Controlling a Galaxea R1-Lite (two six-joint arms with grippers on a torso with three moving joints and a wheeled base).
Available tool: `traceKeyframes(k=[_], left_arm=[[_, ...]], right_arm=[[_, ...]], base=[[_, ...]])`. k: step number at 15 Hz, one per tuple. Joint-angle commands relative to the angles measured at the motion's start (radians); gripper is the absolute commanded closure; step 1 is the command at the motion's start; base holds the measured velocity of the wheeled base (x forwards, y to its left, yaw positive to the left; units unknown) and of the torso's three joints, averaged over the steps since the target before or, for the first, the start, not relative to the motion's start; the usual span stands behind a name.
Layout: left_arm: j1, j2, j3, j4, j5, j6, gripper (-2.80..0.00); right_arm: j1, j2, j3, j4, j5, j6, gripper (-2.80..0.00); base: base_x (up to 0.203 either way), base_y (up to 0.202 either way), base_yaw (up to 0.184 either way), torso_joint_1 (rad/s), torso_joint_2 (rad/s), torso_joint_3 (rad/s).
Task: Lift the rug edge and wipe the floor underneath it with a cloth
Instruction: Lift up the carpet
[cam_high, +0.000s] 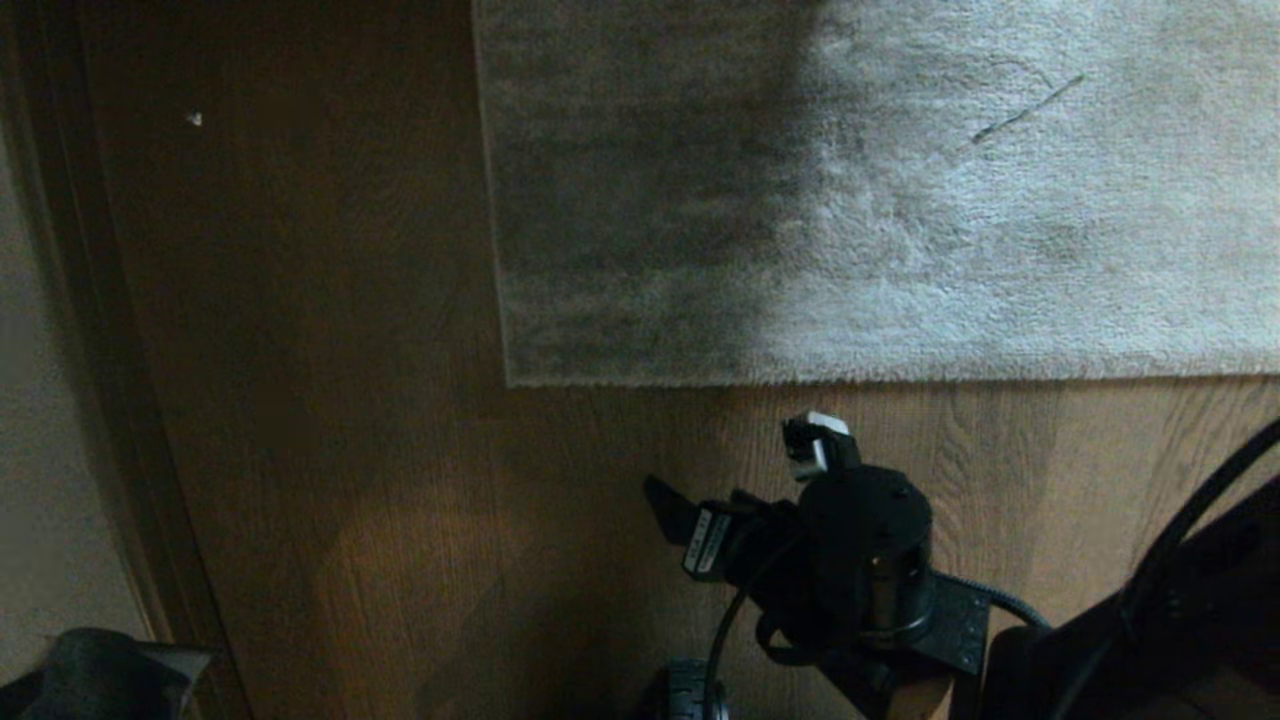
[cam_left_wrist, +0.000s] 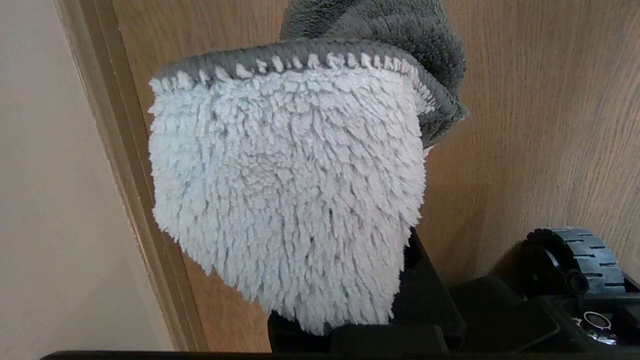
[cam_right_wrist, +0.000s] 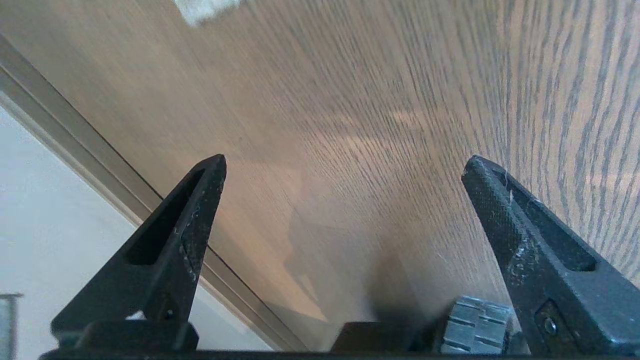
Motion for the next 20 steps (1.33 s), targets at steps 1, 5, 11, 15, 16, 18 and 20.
traceKeyframes(k=[1,5,11,15,16,18,20], left_arm=[[0.000,0.000,0.000,0.000,0.000,0.001,0.00],[0.000,0.000,0.000,0.000,0.000,0.001,0.00],[0.000,0.000,0.000,0.000,0.000,0.000,0.00],[0.000,0.000,0.000,0.000,0.000,0.000,0.00],[0.000,0.000,0.000,0.000,0.000,0.000,0.00],[0.000,0.000,0.000,0.000,0.000,0.000,0.00],[0.000,0.000,0.000,0.000,0.000,0.001,0.00]], right_arm=[[0.003,0.022,0.000,-0.014,-0.002,-0.005,-2.80],[0.005,0.067,-0.004,-0.098,-0.002,-0.058,-2.80],[0.003,0.117,-0.009,-0.194,-0.002,-0.111,-2.80],[-0.005,0.171,-0.009,-0.268,-0.004,-0.134,-2.80],[-0.009,0.192,-0.010,-0.300,-0.004,-0.140,-2.80],[-0.023,0.216,-0.012,-0.347,-0.004,-0.148,-2.80],[-0.056,0.226,-0.011,-0.372,-0.004,-0.149,-2.80]], base=[[0.000,0.000,0.000,0.000,0.00,0.000],[0.000,0.000,0.000,0.000,0.00,0.000],[0.000,0.000,0.000,0.000,0.00,0.000],[0.000,0.000,0.000,0.000,0.00,0.000],[0.000,0.000,0.000,0.000,0.00,0.000],[0.000,0.000,0.000,0.000,0.00,0.000],[0.000,0.000,0.000,0.000,0.00,0.000]])
